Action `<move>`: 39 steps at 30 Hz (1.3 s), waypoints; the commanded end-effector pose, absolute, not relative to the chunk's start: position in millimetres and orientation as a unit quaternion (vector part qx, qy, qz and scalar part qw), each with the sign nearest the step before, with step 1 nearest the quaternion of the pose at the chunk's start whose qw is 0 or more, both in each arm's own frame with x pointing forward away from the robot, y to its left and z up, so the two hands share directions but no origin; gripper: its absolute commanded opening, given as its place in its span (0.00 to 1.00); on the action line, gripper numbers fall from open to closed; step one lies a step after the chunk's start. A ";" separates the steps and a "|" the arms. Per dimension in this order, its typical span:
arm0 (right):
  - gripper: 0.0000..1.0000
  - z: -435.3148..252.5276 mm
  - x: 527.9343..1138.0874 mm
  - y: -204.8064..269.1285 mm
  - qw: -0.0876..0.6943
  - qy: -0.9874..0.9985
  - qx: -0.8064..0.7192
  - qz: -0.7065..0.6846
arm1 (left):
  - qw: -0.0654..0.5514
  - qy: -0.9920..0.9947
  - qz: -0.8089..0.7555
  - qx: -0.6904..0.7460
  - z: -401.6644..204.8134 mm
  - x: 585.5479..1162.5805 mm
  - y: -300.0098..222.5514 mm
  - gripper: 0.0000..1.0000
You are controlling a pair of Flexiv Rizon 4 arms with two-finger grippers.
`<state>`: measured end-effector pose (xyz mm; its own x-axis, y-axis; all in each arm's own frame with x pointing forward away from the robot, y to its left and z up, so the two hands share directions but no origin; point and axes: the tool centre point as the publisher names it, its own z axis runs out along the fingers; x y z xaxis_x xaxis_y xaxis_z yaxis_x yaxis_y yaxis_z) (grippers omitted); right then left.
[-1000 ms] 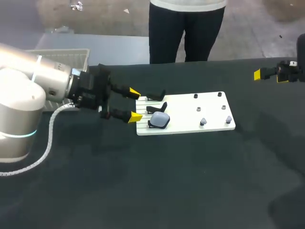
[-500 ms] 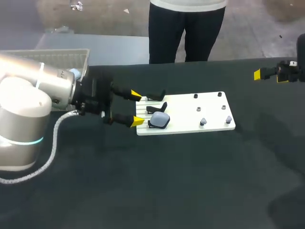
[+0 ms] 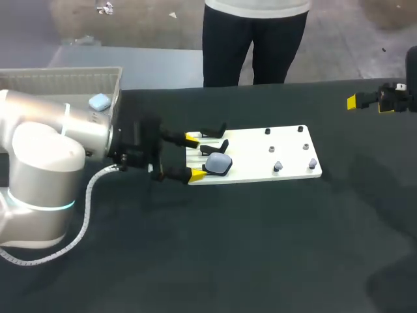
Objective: Pick up each earbud case from the left stands, insert the matching earbuds, close the lid, and place the case in the box.
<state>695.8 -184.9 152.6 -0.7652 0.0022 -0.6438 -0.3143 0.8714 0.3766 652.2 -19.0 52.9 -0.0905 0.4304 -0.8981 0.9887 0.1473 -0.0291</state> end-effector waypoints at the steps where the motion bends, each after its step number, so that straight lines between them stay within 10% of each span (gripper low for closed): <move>1: 1.00 151.3 697.1 -184.7 0.332 0.908 -0.087 0.240 | 0.402 0.645 -0.357 0.543 45.8 652.9 -25.3 1.00; 14: 1.00 151.3 697.1 -184.7 0.332 0.908 -0.087 0.240 | 0.398 0.638 -0.368 0.547 37.5 657.5 -42.0 0.99; 39: 1.00 151.3 697.1 -184.7 0.332 0.908 -0.087 0.240 | 0.388 0.622 -0.385 0.560 23.8 653.6 -52.2 0.60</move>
